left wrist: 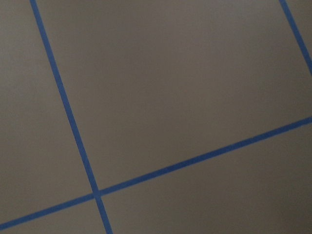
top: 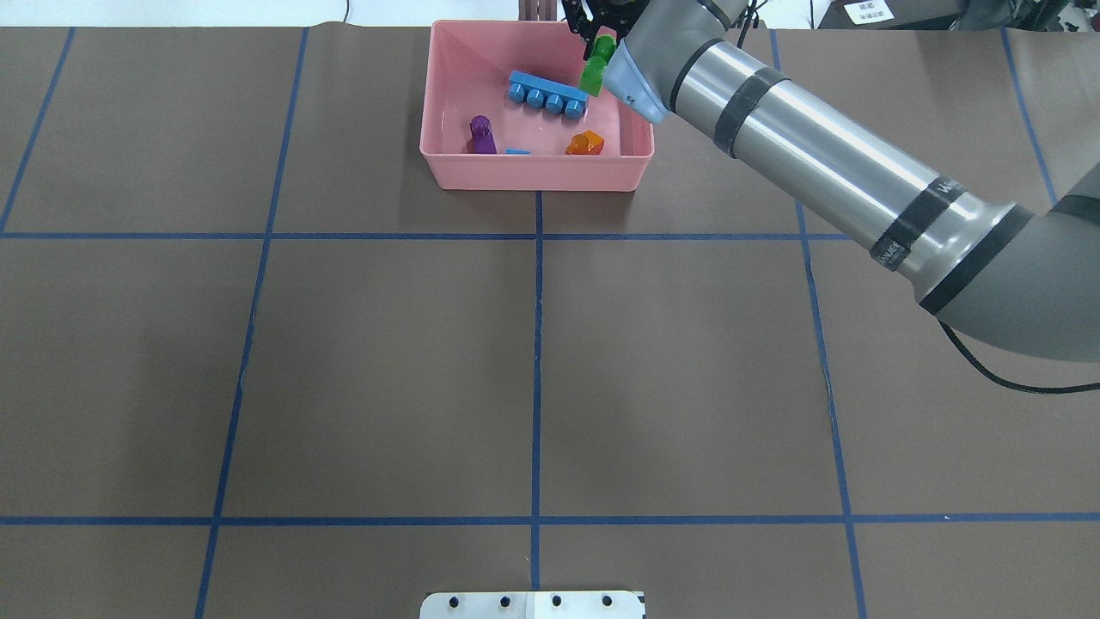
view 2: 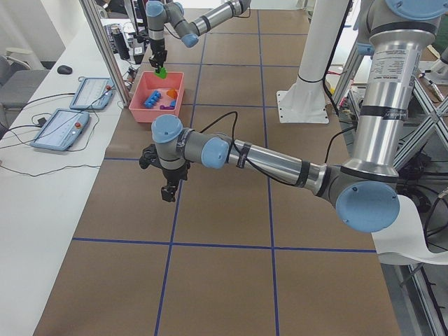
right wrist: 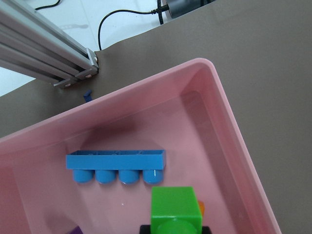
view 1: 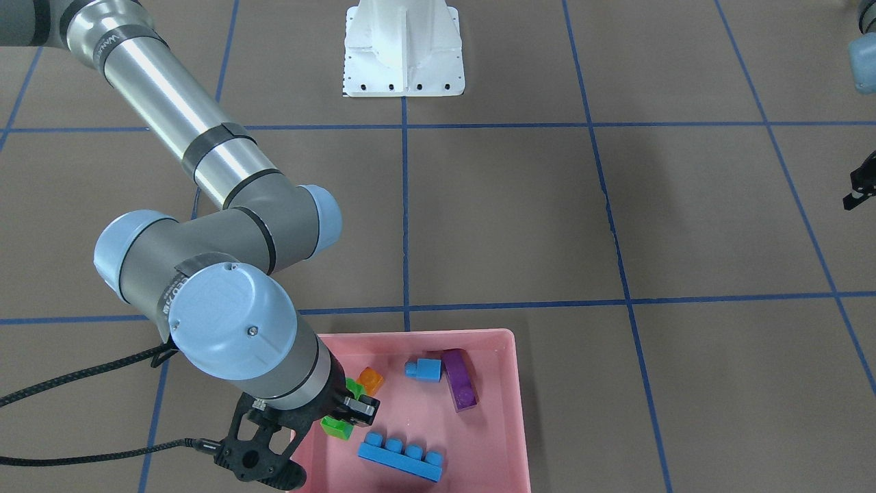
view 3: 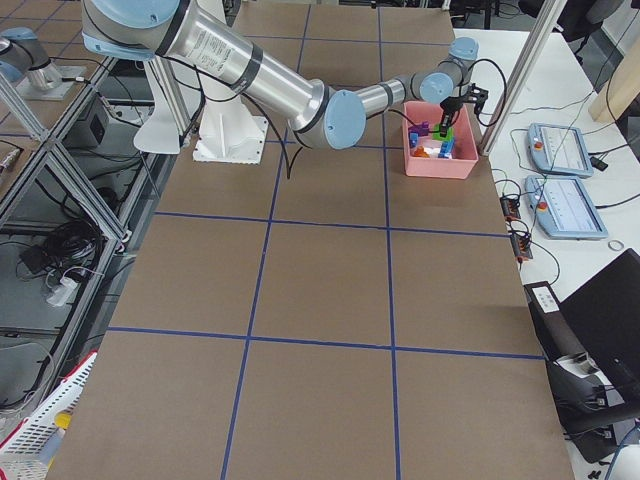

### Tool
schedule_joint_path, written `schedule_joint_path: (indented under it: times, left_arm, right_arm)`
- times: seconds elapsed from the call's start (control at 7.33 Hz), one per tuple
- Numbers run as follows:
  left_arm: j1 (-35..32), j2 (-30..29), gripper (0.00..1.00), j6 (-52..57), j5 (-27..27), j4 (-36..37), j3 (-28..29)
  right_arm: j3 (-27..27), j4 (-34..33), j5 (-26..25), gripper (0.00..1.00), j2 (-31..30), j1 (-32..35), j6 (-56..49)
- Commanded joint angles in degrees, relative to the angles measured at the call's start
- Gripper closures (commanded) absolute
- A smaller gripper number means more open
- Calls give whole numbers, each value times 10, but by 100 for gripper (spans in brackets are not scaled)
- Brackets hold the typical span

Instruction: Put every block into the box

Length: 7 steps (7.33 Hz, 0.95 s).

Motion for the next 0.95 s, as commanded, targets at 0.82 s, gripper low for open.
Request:
schedule_joint_path:
  times: [0.82]
  left_arm:
    - [-30,67,0,41,-14,9,-28]
  right_arm:
    - [578,-124,140,0,-588,182,-353]
